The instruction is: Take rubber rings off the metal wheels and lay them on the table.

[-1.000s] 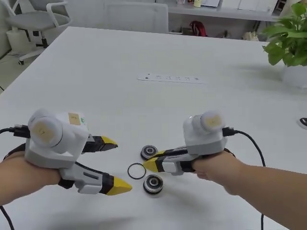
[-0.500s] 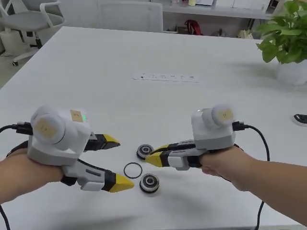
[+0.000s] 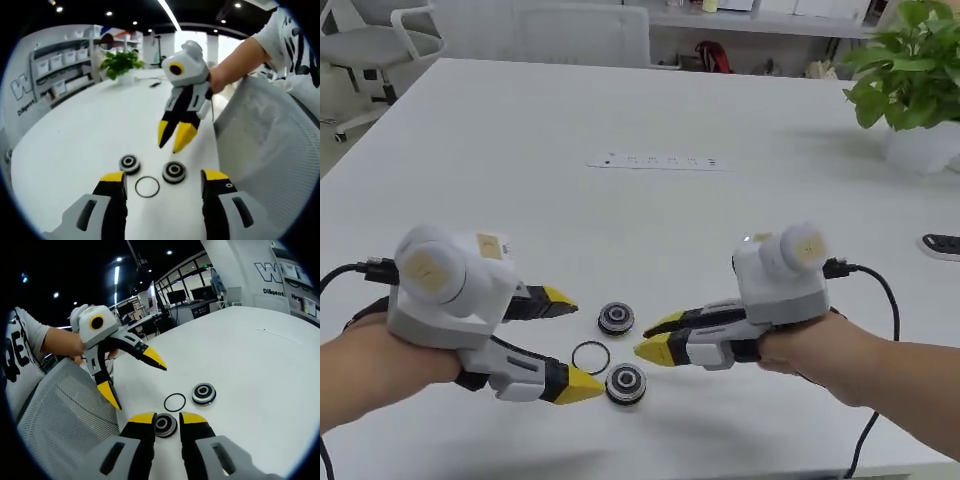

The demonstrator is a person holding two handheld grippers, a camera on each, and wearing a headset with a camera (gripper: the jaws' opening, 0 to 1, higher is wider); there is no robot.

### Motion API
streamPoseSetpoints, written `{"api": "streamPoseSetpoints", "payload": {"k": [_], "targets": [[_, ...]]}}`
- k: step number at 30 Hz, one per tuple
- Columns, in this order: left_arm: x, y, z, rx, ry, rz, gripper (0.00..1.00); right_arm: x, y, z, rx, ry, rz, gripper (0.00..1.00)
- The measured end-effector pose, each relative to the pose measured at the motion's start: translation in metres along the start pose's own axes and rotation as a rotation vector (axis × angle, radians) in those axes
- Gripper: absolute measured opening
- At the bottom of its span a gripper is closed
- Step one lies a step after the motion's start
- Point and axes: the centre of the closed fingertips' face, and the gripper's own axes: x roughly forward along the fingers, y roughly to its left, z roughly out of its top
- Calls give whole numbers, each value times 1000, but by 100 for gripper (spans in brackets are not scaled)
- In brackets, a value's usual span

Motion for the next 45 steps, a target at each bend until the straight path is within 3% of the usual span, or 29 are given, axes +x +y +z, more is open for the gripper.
{"api": "streamPoseSetpoints", "payload": {"k": [9, 17, 35, 45], "targets": [[10, -5, -2, 5, 10, -24, 56, 0, 7, -10, -44, 36, 28, 17], [17, -6, -7, 14, 25, -41, 50, 2, 9, -28, -126, 106, 35, 18], [33, -11, -19, 22, 71, -78, 42, 12, 4, -40, -200, 152, 35, 19], [41, -14, -17, 8, 66, -94, 35, 16, 5, -44, -217, 163, 44, 19]]}}
